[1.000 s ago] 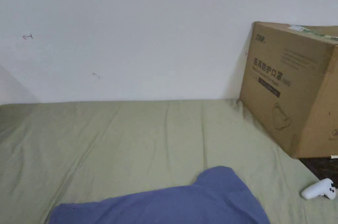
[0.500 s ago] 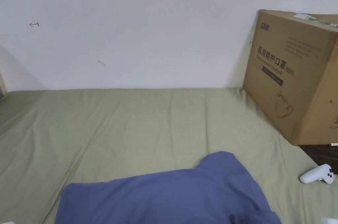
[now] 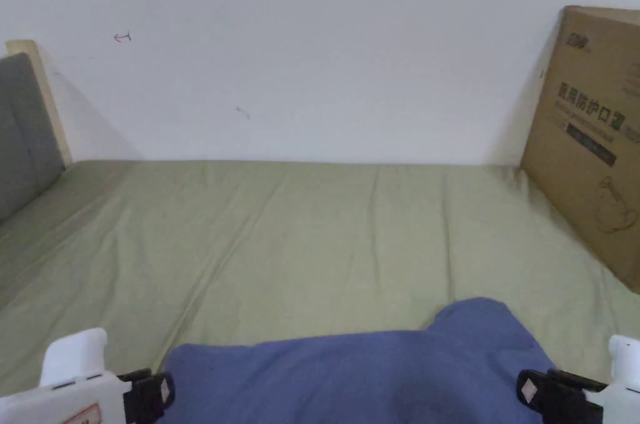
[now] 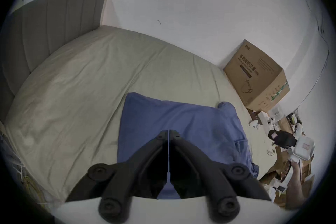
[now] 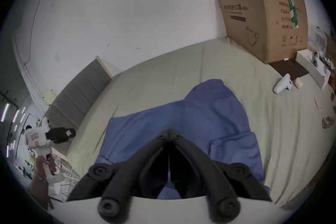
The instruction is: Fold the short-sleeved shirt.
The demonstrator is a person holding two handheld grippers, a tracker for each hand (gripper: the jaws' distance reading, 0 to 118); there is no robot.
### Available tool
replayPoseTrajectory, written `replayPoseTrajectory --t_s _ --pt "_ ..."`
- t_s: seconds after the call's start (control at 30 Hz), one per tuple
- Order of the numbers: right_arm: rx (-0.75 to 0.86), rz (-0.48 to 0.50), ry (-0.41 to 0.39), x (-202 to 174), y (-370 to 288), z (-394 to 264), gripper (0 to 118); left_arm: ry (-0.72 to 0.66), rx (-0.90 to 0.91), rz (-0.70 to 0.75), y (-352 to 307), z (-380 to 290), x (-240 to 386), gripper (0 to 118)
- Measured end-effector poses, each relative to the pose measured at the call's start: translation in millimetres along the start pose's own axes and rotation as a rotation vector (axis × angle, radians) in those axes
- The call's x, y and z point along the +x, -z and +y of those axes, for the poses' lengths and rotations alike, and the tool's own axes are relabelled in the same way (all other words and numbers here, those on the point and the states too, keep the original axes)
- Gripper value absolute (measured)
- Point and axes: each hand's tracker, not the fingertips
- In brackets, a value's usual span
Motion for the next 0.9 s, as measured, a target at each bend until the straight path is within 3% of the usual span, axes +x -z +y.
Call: replayPoseTrajectory --t_s 0.13,0.17,0.2,0.23,0.27,0.3,0.33,0.37,0.53,0.63,0.67,0.73,0.77,0.87,0.9 --pt "-0.036 0.014 -0.027 1 23 5 0 0.017 -0.115 0.073 74 42 -28 1" --pt "-0.047 0.012 -0.029 1 28 6 0 0.017 -0.168 0.079 95 51 -34 7" --pt "-0.057 0.011 -0.029 3 33 6 0 0.018 -0.218 0.091 115 59 -40 41" --pt "-0.065 0.009 -0.027 4 37 6 0 0.028 -0.261 0.121 134 64 -46 65" --pt "-0.073 0.006 -0.024 5 40 5 0 0.033 -0.27 0.148 149 67 -51 77" --pt "-0.081 0.003 -0.02 7 43 4 0 0.04 -0.292 0.176 176 67 -73 77" --pt "-0.089 0.0 -0.015 9 46 3 0 0.045 -0.303 0.193 189 67 -78 101" --pt "-0.1 -0.001 -0.009 11 49 2 0 0.049 -0.303 0.196 200 68 -82 107" --pt "-0.154 -0.041 -0.008 27 68 -4 0 0.099 -0.402 0.223 254 60 -103 104" --pt "-0.17 -0.062 0.001 38 80 -4 0 0.172 -0.396 0.25 244 52 -84 99" --pt "-0.172 -0.062 0.002 42 85 -3 0 0.214 -0.353 0.252 241 51 -81 85" --pt "-0.172 -0.071 -0.008 51 96 4 0 0.256 -0.294 0.206 232 51 -73 13" --pt "-0.175 -0.077 -0.011 56 104 12 0 0.233 -0.292 0.135 227 52 -70 0" --pt "-0.166 -0.085 0.006 79 131 50 0 0.204 -0.237 0.082 197 56 -54 0" --pt "-0.157 -0.094 0.016 87 142 64 5 0.211 -0.23 0.082 191 57 -51 0"
